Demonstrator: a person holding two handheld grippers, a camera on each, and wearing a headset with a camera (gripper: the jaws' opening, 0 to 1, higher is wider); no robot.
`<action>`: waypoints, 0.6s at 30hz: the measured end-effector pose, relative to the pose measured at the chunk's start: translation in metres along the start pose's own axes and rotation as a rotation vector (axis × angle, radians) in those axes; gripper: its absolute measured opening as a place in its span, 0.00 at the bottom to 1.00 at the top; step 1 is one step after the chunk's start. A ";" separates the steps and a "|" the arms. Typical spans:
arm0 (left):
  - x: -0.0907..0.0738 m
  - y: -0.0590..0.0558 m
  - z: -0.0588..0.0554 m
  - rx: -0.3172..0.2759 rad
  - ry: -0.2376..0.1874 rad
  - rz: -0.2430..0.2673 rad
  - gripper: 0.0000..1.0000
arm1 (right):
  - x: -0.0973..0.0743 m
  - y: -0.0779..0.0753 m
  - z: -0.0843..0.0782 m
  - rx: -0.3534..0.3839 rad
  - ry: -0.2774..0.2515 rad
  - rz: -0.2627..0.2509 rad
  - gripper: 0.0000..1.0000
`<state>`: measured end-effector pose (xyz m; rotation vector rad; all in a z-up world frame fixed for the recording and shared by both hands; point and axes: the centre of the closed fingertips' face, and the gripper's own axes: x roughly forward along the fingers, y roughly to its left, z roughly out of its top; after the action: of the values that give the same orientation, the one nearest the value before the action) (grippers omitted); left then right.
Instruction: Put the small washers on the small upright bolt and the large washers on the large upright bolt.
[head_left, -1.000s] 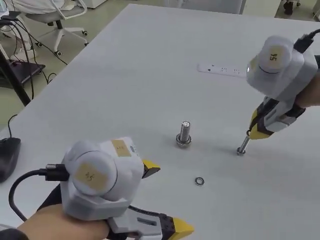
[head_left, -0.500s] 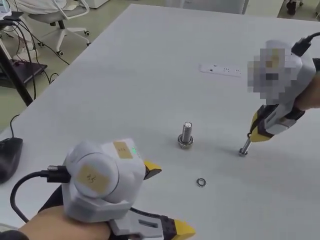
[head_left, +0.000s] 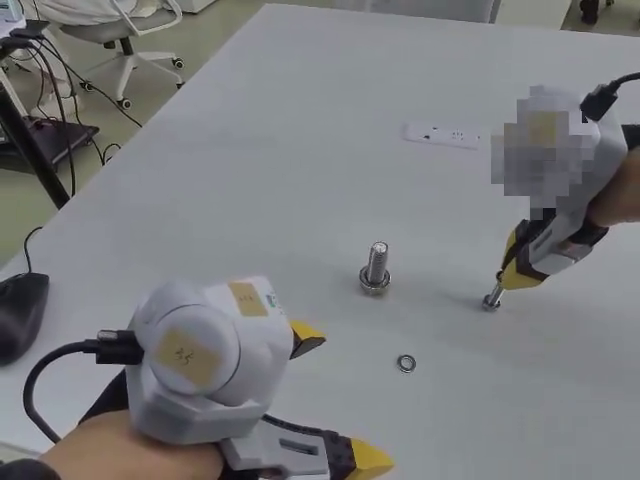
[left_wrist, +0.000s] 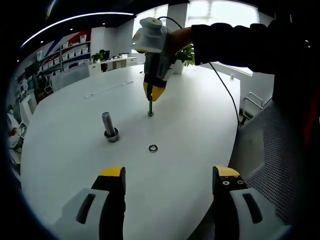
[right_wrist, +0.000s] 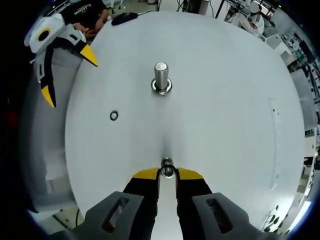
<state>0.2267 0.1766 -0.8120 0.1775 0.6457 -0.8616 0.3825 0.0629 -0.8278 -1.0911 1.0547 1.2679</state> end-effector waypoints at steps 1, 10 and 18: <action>0.000 0.000 0.000 -0.002 0.001 -0.001 0.70 | 0.002 0.000 0.000 0.000 0.000 0.002 0.14; 0.001 0.001 -0.001 -0.003 0.008 0.002 0.70 | 0.015 0.001 -0.003 0.012 0.002 0.010 0.14; 0.001 0.002 -0.001 -0.006 0.010 0.003 0.70 | 0.026 -0.001 -0.005 0.017 0.007 0.013 0.14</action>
<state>0.2282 0.1774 -0.8138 0.1775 0.6567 -0.8562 0.3840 0.0630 -0.8540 -1.0782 1.0772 1.2639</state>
